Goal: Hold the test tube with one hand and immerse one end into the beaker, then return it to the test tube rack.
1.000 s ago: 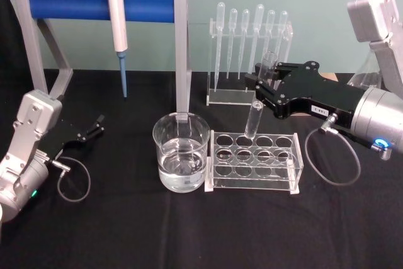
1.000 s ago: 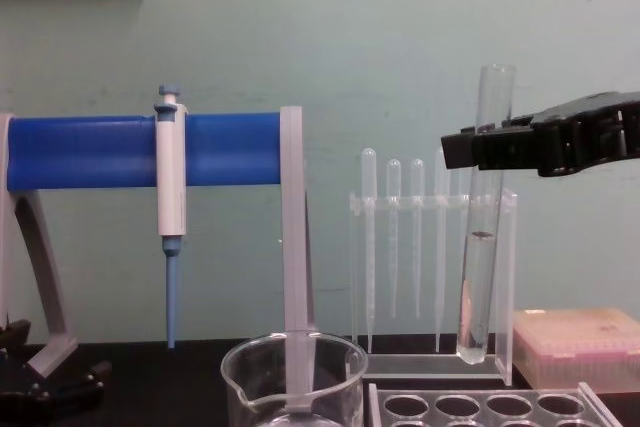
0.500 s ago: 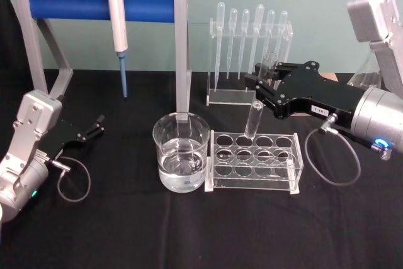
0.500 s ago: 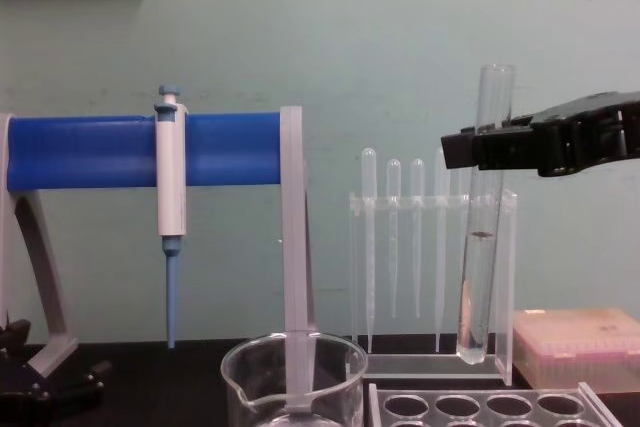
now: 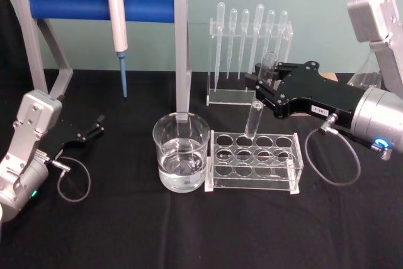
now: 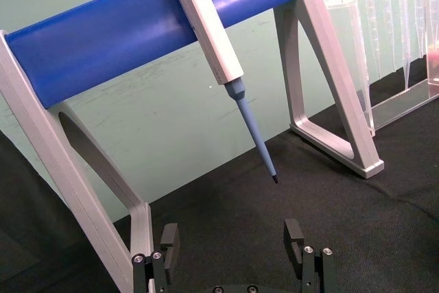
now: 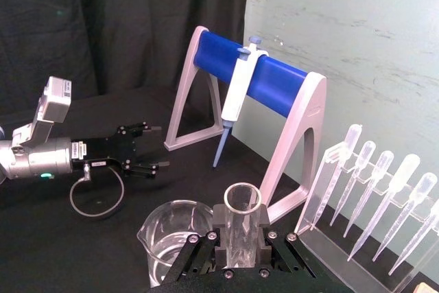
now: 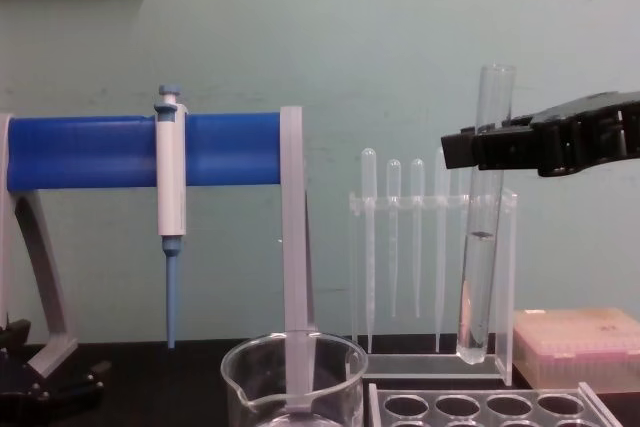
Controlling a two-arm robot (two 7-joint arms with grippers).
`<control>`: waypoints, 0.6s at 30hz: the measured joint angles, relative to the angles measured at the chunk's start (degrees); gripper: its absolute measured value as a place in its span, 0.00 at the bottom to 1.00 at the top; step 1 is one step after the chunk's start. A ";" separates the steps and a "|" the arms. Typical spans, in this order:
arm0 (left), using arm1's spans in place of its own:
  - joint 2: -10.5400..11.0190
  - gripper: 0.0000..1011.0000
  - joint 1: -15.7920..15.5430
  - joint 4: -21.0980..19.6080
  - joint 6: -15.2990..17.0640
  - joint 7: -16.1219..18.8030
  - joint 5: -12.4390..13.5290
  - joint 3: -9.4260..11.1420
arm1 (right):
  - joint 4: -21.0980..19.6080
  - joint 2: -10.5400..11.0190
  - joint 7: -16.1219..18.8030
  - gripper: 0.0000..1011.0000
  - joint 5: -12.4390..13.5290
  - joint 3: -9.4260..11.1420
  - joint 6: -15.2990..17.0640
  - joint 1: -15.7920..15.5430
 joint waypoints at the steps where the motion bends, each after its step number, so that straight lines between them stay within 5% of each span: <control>1: 0.00 0.99 0.00 0.00 0.00 0.00 0.00 0.00 | 0.00 0.00 0.00 0.23 0.00 0.00 0.00 0.00; 18: 0.00 0.99 0.00 0.00 0.00 0.00 0.00 0.00 | 0.00 0.00 0.00 0.23 0.00 0.00 0.00 0.00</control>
